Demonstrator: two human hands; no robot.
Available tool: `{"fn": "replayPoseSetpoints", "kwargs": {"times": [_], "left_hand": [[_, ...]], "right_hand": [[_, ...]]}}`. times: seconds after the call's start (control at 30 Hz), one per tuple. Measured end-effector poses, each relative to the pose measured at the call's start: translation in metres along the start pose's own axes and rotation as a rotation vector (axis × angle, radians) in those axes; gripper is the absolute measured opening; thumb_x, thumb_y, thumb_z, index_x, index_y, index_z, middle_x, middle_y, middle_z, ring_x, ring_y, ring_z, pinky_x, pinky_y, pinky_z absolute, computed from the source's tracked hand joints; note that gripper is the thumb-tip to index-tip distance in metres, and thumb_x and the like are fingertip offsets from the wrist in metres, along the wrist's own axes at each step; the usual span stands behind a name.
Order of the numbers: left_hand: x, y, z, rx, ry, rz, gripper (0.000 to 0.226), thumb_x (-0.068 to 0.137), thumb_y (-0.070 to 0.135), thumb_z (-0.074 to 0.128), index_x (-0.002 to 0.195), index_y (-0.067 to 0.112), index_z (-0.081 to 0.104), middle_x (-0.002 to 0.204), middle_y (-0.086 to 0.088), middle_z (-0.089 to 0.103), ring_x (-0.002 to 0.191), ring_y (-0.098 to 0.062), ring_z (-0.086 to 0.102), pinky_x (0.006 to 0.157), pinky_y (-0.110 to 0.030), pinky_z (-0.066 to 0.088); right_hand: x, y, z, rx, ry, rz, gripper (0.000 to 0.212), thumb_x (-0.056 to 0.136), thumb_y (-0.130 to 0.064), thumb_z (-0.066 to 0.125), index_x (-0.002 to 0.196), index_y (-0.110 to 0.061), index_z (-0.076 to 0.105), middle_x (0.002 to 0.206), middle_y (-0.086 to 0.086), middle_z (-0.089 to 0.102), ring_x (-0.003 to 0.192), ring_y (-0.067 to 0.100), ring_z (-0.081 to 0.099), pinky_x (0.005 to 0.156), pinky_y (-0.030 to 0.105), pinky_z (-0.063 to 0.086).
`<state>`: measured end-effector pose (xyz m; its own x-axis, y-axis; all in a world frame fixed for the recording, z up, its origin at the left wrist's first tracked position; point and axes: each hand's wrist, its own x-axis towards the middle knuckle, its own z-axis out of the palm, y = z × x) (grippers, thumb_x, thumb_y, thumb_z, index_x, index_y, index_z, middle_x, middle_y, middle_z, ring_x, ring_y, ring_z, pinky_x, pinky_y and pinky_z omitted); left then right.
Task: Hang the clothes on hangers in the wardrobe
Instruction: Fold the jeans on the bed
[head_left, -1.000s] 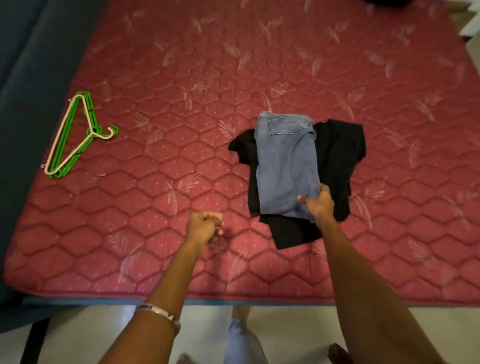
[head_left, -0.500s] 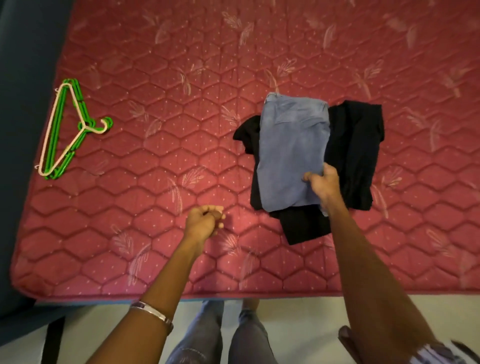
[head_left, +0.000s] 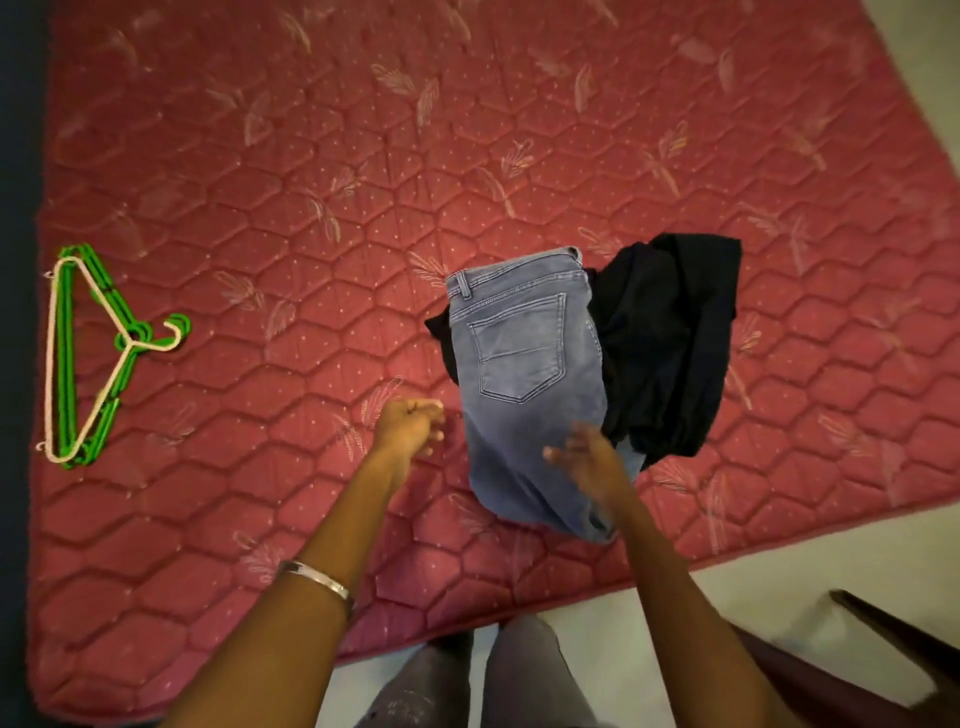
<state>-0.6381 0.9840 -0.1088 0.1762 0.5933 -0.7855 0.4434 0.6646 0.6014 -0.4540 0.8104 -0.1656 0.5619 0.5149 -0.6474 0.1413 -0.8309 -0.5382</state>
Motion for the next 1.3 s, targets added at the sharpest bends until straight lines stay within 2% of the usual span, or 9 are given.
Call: {"fn": "replayPoseSetpoints", "kwargs": {"times": [0.2,0.37,0.5,0.67,0.77,0.87,1.0,1.1,1.3], "left_hand": [[0.006,-0.017,-0.017,-0.055,0.027,-0.089,0.014,0.094,0.009,0.052,0.09,0.018,0.062,0.077,0.002,0.066,0.055,-0.008,0.056,0.046,-0.017,0.039],[0.012,-0.019,-0.022,-0.108,0.1,-0.108,0.008,0.095,0.015,0.054,0.091,0.018,0.061,0.077,0.002,0.066,0.051,-0.006,0.054,0.046,-0.017,0.037],[0.007,0.011,0.003,-0.195,-0.015,-0.022,0.018,0.092,0.039,0.057,0.088,0.022,0.063,0.089,0.003,0.068,0.073,-0.01,0.057,0.059,-0.023,0.045],[-0.003,0.052,0.046,0.13,-0.176,0.11,0.088,0.073,0.049,0.075,0.145,0.021,0.032,0.131,0.009,0.046,0.12,-0.018,0.049,0.095,-0.035,0.047],[-0.002,0.044,0.053,0.622,0.143,0.217,0.049,0.079,0.027,0.071,0.12,0.006,0.055,0.113,-0.012,0.064,0.104,-0.032,0.059,0.078,-0.033,0.045],[-0.009,0.023,0.046,0.155,0.405,0.156,0.014,0.08,0.019,0.064,0.072,0.007,0.064,0.079,-0.02,0.067,0.077,-0.032,0.064,0.07,-0.043,0.051],[-0.034,0.022,0.025,-0.639,0.47,0.047,0.013,0.086,0.008,0.061,0.075,0.013,0.062,0.077,-0.007,0.063,0.073,-0.025,0.06,0.065,-0.035,0.053],[-0.057,0.047,0.003,-0.985,0.394,0.105,0.011,0.091,0.013,0.055,0.096,0.011,0.065,0.109,-0.012,0.067,0.099,-0.03,0.064,0.087,-0.045,0.053],[-0.131,0.115,-0.036,-1.075,0.057,0.495,0.037,0.092,0.042,0.054,0.105,0.01,0.067,0.11,-0.013,0.069,0.104,-0.03,0.065,0.089,-0.047,0.052]], "right_hand": [[0.063,-0.053,0.01,0.028,0.278,0.327,0.123,0.065,-0.041,0.086,0.152,-0.015,0.004,0.153,0.019,0.021,0.14,0.041,0.021,0.106,0.064,0.021],[0.067,-0.079,-0.008,0.002,0.273,0.05,0.055,0.067,-0.035,0.077,0.114,-0.011,0.062,0.112,0.016,0.065,0.111,0.038,0.057,0.095,0.052,0.042],[0.018,-0.091,-0.004,-0.123,0.232,-0.494,0.049,0.061,-0.045,0.065,0.08,0.001,0.063,0.088,0.02,0.055,0.087,0.025,0.049,0.077,0.037,0.041],[-0.042,-0.104,0.015,-0.305,0.008,-0.713,0.026,0.095,-0.011,0.045,0.115,0.003,0.053,0.113,0.023,0.053,0.105,0.036,0.052,0.091,0.038,0.041],[-0.057,-0.094,0.025,-0.461,-0.123,-0.774,0.038,0.1,-0.013,0.032,0.133,0.0,0.044,0.135,0.02,0.045,0.123,0.036,0.041,0.104,0.045,0.035],[-0.048,-0.076,0.013,-0.42,-0.247,-0.827,0.049,0.084,-0.031,0.046,0.128,-0.013,0.058,0.127,0.014,0.054,0.109,0.037,0.053,0.087,0.049,0.048],[-0.025,-0.032,-0.019,-0.785,-0.329,-0.319,0.065,0.079,-0.068,0.055,0.133,-0.032,0.051,0.139,0.001,0.041,0.132,0.031,0.034,0.105,0.049,0.025],[-0.009,0.0,-0.049,-0.97,-0.385,-0.073,0.057,0.084,-0.05,0.062,0.13,-0.02,0.048,0.14,0.012,0.044,0.131,0.037,0.04,0.108,0.051,0.032],[0.001,-0.121,-0.102,-0.692,-0.466,-0.446,0.047,0.082,-0.016,0.063,0.129,-0.013,0.056,0.133,0.006,0.056,0.122,0.024,0.053,0.103,0.034,0.043]]}}
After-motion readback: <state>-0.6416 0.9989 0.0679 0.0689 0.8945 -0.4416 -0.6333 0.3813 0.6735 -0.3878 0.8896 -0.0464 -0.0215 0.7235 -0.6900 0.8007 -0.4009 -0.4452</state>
